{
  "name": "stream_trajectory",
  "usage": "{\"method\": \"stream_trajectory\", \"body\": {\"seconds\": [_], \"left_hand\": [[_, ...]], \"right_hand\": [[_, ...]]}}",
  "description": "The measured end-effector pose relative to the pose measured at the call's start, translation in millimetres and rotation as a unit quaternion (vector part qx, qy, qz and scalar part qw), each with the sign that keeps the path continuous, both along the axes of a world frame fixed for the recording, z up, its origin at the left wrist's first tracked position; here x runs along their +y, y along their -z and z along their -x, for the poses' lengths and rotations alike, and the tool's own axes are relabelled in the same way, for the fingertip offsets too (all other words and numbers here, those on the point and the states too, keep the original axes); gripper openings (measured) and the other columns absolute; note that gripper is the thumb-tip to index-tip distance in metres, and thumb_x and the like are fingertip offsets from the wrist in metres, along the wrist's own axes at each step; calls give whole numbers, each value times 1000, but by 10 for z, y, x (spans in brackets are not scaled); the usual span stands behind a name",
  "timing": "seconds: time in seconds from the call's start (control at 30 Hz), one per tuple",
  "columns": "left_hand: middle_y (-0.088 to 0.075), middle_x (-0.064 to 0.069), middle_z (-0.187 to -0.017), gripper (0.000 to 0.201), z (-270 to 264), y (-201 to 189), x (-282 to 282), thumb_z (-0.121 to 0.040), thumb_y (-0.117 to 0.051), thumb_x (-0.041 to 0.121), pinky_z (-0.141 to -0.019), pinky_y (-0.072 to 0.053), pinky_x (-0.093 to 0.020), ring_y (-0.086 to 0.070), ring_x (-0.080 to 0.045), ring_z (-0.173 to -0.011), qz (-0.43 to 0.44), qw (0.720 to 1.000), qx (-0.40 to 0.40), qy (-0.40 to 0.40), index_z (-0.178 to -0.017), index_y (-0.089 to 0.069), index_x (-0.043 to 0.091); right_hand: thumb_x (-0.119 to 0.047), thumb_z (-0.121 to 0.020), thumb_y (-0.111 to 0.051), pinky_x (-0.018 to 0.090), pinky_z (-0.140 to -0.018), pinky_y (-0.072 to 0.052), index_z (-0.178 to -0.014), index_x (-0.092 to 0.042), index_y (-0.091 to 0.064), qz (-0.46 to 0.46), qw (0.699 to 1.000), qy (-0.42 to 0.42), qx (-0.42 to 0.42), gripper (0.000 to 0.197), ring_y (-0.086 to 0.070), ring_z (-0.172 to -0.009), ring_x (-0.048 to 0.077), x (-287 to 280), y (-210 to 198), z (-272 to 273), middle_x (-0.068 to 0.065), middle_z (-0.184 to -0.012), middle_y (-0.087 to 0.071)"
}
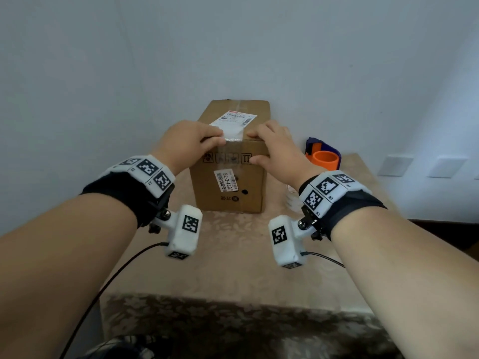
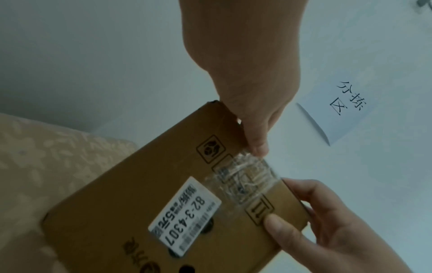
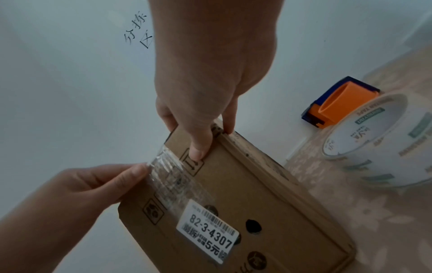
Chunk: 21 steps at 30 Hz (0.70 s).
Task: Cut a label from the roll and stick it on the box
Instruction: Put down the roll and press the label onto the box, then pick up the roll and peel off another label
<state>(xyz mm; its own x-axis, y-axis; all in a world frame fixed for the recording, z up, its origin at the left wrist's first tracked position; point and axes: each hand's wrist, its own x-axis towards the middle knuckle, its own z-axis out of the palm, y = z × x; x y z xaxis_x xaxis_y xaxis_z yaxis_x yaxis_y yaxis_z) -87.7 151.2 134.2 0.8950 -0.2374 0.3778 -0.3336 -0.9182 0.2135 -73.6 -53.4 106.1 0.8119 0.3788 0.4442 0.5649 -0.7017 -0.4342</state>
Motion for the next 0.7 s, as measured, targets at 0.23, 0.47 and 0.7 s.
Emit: {"method": "stream_trajectory", "body": {"seconds": [0.23,0.47,0.7], "left_hand": [[-72,-3,-97,25,71,10,-275,-93,-53,27,-82,-47,-37,-61,-24,-95,-26,994,-92,57,-105,-73,17],[-70,0,-107,27,210,5,-698,-95,-49,23,-88,-47,-36,-58,-21,-104,-45,989,-84,112,-111,-69,15],[-59,-3,-126,34,156,374,-1224,-96,-45,28,-96,-45,-39,-52,-23,-117,-117,984,29,131,-122,-63,16]], "right_hand": [[-13,-90,-57,31,-113,-25,-137,-17,-45,66,998,-19,0,49,-36,-133,22,29,-81,-2,2,-142,-47],[-19,-93,-52,37,-114,-28,-144,-15,-34,103,990,74,63,55,-35,-137,25,-544,-128,161,8,-147,-42],[-21,-89,-54,33,-97,-42,-129,-13,-53,95,968,184,144,41,-53,-119,28,-1138,83,249,9,-129,-59]]}}
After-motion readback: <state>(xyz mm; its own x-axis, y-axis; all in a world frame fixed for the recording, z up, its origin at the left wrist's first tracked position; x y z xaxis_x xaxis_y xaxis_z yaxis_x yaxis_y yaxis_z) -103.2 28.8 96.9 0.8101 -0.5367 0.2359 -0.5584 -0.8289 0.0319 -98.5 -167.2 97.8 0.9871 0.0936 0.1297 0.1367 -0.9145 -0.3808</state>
